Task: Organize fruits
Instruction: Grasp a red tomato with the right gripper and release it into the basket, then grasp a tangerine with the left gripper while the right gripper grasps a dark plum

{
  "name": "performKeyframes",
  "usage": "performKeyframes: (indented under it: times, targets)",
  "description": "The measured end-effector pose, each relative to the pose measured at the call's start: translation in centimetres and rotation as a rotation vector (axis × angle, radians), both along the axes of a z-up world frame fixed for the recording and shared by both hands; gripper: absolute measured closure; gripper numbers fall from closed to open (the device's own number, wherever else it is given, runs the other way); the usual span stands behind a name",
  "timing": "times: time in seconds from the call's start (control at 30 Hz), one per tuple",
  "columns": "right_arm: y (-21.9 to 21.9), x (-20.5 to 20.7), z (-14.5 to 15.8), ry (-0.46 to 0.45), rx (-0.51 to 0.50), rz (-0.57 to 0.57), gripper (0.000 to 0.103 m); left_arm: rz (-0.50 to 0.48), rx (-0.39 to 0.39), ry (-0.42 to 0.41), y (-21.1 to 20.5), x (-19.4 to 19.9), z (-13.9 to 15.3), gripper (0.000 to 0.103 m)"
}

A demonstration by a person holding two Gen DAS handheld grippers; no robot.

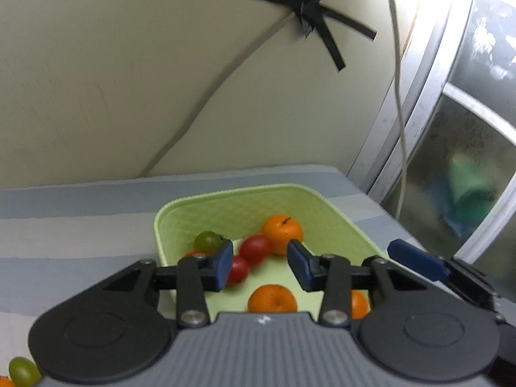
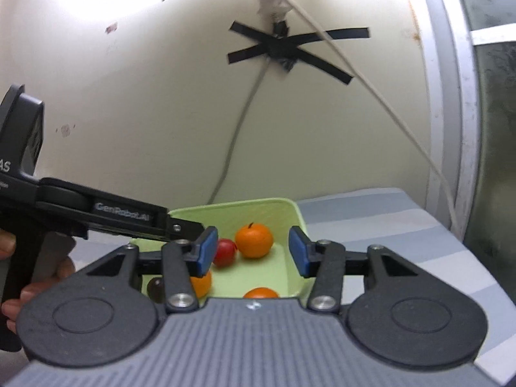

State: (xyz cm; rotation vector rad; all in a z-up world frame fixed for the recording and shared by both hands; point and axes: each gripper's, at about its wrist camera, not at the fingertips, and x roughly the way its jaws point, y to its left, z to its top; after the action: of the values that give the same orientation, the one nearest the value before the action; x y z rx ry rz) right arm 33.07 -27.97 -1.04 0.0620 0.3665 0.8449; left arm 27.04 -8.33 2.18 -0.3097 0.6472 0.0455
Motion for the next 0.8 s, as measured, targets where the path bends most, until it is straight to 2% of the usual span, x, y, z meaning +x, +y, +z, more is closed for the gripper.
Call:
performKeyframes:
  times: [0.1, 0.23, 0.4, 0.5, 0.67, 0.8]
  targets:
    - [-1.3, 0.2, 0.1, 0.023, 0.051, -0.039, 0.052, 0.002, -0.003, -0.06, 0.5, -2.4, 2.1, 0.065]
    - [-3.2, 0.2, 0.1, 0.078, 0.125, -0.077, 0.053, 0.027, -0.02, -0.16, 2.2, -8.2, 4.8, 0.065]
    - [-3.8, -0.6, 0.1, 0.122, 0.156, -0.084, 0.058, 0.105, 0.001, -0.225, 4.8, -16.9, 5.7, 0.065]
    - [-2.5, -1.7, 0.5, 0.113, 0.146, -0.034, 0.06, 0.154, 0.026, -0.216, 6.0, -21.3, 4.8, 0.066]
    - [-0.9, -6.3, 0.5, 0.101, 0.093, 0.118, 0.062, 0.226, 0.054, -0.203, 7.0, -27.3, 2.8, 0.067]
    - [1.5, -10.0, 0.1, 0.104, 0.011, 0.267, 0.064, 0.206, 0.07, -0.193, 6.4, -29.5, 1.4, 0.067]
